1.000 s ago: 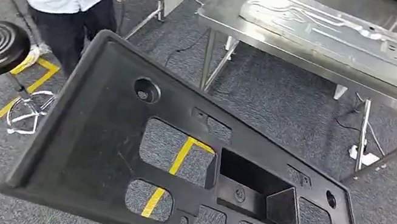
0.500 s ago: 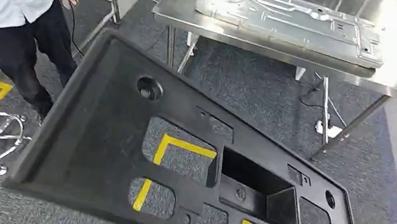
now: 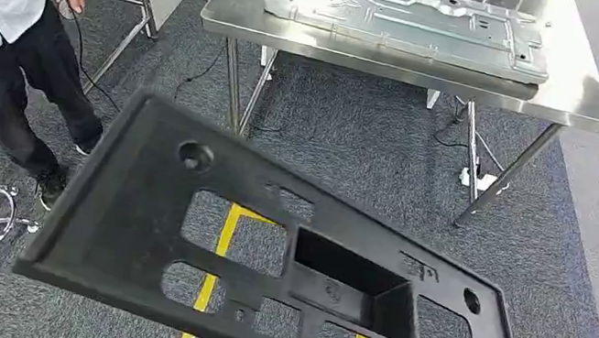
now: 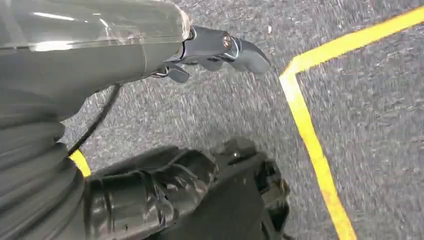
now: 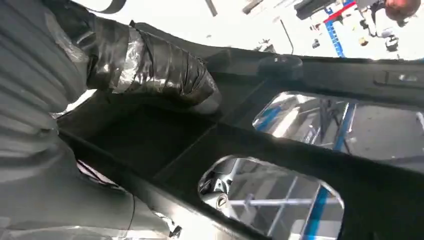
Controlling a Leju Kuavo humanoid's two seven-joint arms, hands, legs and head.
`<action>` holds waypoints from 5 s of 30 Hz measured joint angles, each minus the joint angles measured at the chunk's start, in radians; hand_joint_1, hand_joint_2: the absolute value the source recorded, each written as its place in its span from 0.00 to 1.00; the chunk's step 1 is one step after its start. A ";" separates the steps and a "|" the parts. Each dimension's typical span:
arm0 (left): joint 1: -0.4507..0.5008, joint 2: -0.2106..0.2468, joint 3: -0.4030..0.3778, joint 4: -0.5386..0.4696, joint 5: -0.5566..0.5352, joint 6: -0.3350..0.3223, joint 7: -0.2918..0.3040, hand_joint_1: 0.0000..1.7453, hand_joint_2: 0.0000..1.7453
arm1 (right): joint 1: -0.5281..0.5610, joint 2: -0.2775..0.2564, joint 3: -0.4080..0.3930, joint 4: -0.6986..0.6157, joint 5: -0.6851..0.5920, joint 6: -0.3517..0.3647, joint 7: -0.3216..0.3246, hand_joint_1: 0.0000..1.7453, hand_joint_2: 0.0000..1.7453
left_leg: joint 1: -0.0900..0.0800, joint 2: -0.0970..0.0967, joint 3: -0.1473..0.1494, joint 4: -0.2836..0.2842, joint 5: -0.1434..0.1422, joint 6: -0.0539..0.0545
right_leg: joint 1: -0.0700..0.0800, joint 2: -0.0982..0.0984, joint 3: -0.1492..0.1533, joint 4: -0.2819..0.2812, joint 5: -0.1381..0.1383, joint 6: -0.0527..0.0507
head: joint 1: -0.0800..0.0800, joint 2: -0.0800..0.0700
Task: Take the parts from the cabinet and place them on the table.
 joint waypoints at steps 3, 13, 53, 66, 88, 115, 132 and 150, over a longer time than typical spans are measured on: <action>0.002 0.000 0.000 0.000 -0.003 -0.004 0.000 0.00 1.00 | -0.001 0.000 0.002 0.005 0.037 0.000 0.000 1.00 1.00 | 0.002 -0.003 -0.098 0.203 -0.108 -0.004 | 0.003 -0.002 0.002 0.000 -0.004 -0.013 | -0.002 0.000; 0.005 0.001 0.000 0.000 -0.008 -0.020 -0.010 0.00 1.00 | 0.000 0.000 0.011 0.039 0.040 0.000 0.000 1.00 1.00 | -0.005 -0.008 -0.027 0.008 0.024 0.015 | 0.005 0.013 -0.001 0.034 -0.027 0.016 | -0.001 0.000; -0.001 0.008 0.001 0.000 -0.029 -0.020 -0.027 0.00 1.00 | -0.039 -0.016 0.103 0.026 -0.023 0.000 0.000 1.00 1.00 | 0.004 -0.006 -0.007 -0.013 0.024 0.033 | -0.016 0.003 -0.109 0.224 -0.065 0.045 | 0.000 0.000; -0.001 0.008 0.001 0.000 -0.032 -0.024 -0.027 0.00 1.00 | -0.055 -0.026 0.129 0.026 -0.009 0.000 0.000 1.00 1.00 | 0.005 -0.005 -0.162 0.302 -0.115 -0.012 | 0.004 0.001 0.003 0.024 -0.029 -0.018 | -0.004 0.000; -0.006 0.011 -0.005 0.000 -0.048 -0.035 -0.029 0.00 1.00 | -0.086 -0.053 0.162 0.027 0.007 0.000 0.000 1.00 1.00 | 0.003 -0.011 0.030 -0.022 -0.007 0.004 | -0.006 0.001 -0.040 0.049 0.000 0.030 | -0.003 0.000; -0.003 0.014 -0.012 0.000 -0.053 -0.038 -0.030 0.00 1.00 | -0.096 -0.062 0.177 0.029 0.012 0.000 0.000 1.00 1.00 | 0.005 -0.012 0.021 -0.017 0.012 0.028 | -0.016 0.001 -0.081 0.150 -0.012 0.045 | -0.001 0.000; -0.002 0.017 -0.015 0.000 -0.053 -0.038 -0.030 0.00 1.00 | -0.104 -0.067 0.185 0.035 0.012 0.000 -0.002 1.00 1.00 | -0.009 -0.013 -0.082 0.050 0.075 0.020 | 0.012 0.008 0.060 0.032 -0.080 -0.017 | 0.000 0.000; -0.007 0.016 -0.018 0.000 -0.066 -0.039 -0.029 0.00 1.00 | -0.108 -0.079 0.185 0.043 0.017 0.000 -0.002 1.00 1.00 | -0.001 -0.015 0.025 -0.018 -0.002 0.003 | -0.007 0.002 -0.037 0.054 -0.010 0.020 | 0.000 0.000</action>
